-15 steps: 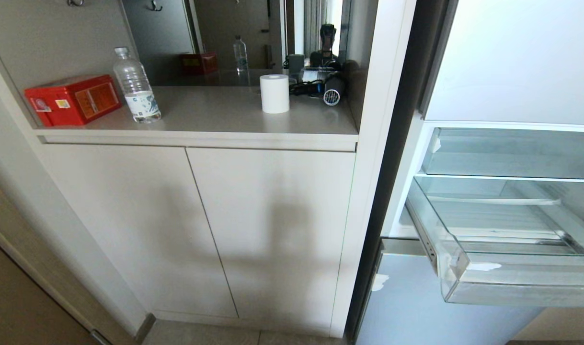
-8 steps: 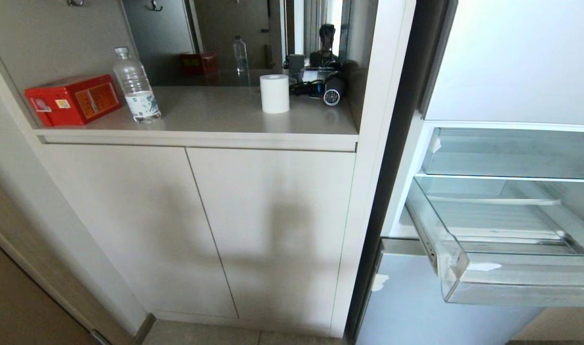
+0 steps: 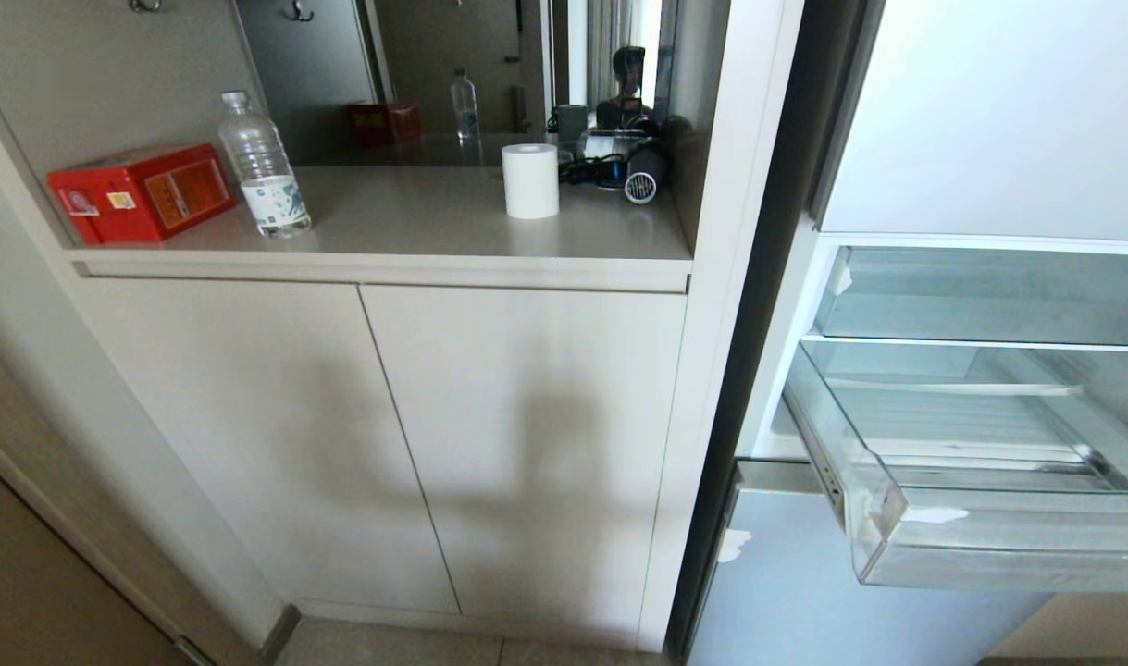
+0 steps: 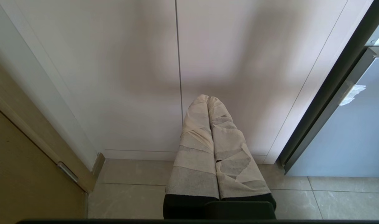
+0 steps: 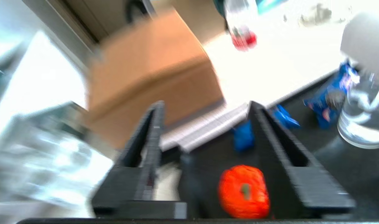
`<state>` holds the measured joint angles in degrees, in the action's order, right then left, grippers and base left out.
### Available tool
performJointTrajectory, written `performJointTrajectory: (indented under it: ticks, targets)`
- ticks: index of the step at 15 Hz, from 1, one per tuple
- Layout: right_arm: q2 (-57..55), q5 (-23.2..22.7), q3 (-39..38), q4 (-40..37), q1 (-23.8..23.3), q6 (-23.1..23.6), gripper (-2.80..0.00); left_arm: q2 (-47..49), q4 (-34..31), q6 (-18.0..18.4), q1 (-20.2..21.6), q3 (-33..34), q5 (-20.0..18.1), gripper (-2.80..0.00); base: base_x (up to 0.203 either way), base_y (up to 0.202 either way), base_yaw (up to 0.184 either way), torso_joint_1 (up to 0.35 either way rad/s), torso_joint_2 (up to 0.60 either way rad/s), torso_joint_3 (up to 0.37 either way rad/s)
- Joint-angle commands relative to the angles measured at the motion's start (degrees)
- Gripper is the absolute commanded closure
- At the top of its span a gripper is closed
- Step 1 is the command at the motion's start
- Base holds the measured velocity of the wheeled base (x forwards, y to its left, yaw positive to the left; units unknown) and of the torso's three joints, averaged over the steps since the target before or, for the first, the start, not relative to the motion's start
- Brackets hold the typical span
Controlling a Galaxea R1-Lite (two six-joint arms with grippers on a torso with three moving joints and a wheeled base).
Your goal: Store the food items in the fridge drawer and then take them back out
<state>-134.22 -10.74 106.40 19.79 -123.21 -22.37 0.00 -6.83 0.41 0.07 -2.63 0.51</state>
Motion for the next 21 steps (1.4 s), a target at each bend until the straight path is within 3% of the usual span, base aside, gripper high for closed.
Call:
performJointTrajectory:
  ticks: [1,6,10,14,19,21]
  targets:
    - [8.2,-0.7,-0.4,-1.0,-0.2,-3.0,0.0,0.1,0.0,0.0,0.0,0.0,0.0,0.0,0.0,0.0,0.0,0.0,0.0,0.0]
    - [22.1,-5.7,-1.6,-4.8,1.2,-12.3,0.0,0.1,0.0,0.0,0.0,0.0,0.0,0.0,0.0,0.0,0.0,0.0,0.0,0.0]
    - [33.7,-10.0,-5.7,-8.5,13.1,-15.3,0.0,0.1,0.0,0.0,0.0,0.0,0.0,0.0,0.0,0.0,0.0,0.0,0.0,0.0]
    - [48.6,-11.8,-21.7,-8.8,33.8,-12.3,0.0,0.1,0.0,0.0,0.0,0.0,0.0,0.0,0.0,0.0,0.0,0.0,0.0,0.0]
    - [72.0,-11.4,-50.5,-10.6,64.3,-2.7,0.0,0.1,0.0,0.0,0.0,0.0,0.0,0.0,0.0,0.0,0.0,0.0,0.0,0.0]
    - [77.3,-8.6,-58.8,-15.0,75.2,1.9,0.0,0.1,0.0,0.0,0.0,0.0,0.0,0.0,0.0,0.0,0.0,0.0,0.0,0.0]
